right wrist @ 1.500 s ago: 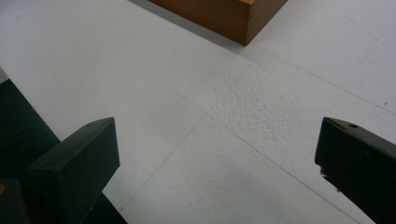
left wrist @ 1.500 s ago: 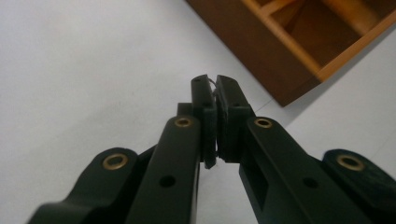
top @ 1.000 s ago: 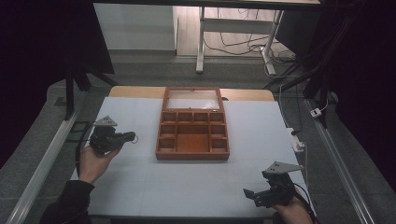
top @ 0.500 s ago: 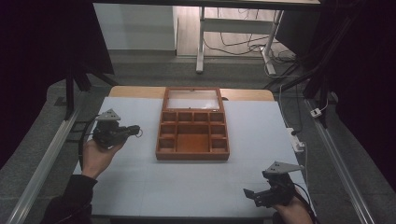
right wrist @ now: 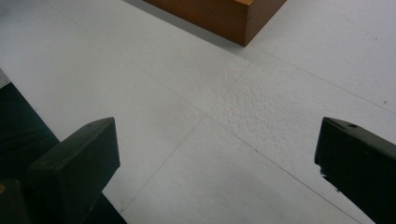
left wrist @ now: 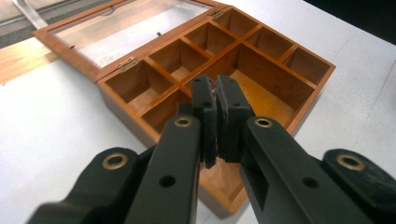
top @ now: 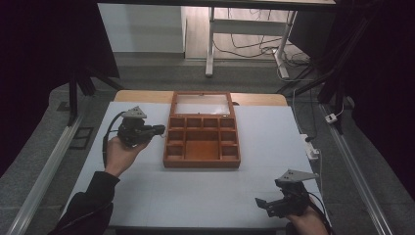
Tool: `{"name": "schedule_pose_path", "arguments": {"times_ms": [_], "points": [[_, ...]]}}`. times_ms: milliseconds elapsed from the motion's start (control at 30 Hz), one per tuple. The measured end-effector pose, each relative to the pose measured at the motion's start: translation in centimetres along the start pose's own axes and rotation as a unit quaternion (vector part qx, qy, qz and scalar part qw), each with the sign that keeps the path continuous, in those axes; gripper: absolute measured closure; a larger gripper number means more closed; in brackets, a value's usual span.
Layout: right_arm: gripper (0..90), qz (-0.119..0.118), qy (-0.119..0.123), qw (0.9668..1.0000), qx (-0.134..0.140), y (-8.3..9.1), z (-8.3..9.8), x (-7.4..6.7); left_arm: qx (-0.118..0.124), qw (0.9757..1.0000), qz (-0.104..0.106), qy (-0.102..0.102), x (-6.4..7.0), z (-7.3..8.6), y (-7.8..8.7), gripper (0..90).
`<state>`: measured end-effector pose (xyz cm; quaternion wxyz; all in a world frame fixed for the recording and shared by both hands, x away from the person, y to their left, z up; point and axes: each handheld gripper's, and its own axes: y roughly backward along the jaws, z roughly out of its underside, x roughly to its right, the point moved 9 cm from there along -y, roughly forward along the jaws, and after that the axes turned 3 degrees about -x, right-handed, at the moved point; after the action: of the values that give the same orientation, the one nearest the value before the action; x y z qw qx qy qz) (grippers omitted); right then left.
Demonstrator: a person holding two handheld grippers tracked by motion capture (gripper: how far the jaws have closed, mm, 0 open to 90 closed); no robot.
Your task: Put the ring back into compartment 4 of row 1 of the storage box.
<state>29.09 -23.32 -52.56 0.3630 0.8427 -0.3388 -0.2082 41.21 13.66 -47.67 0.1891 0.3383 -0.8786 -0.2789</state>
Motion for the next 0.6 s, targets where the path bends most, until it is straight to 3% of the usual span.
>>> {"name": "schedule_pose_path", "arguments": {"times_ms": [267, 600], "points": [[0.0, 0.0, 0.002, 1.0, 0.001, 0.0, 0.0, 0.0, 0.001, 0.9999, 0.012, -0.001, 0.6, -1.6, -1.9, 86.4], [0.0, -0.002, 0.001, 1.0, 0.001, 0.0, 0.0, 0.0, -0.007, 0.9995, 0.023, -0.02, 1.6, -3.6, -4.3, 86.3]]}}
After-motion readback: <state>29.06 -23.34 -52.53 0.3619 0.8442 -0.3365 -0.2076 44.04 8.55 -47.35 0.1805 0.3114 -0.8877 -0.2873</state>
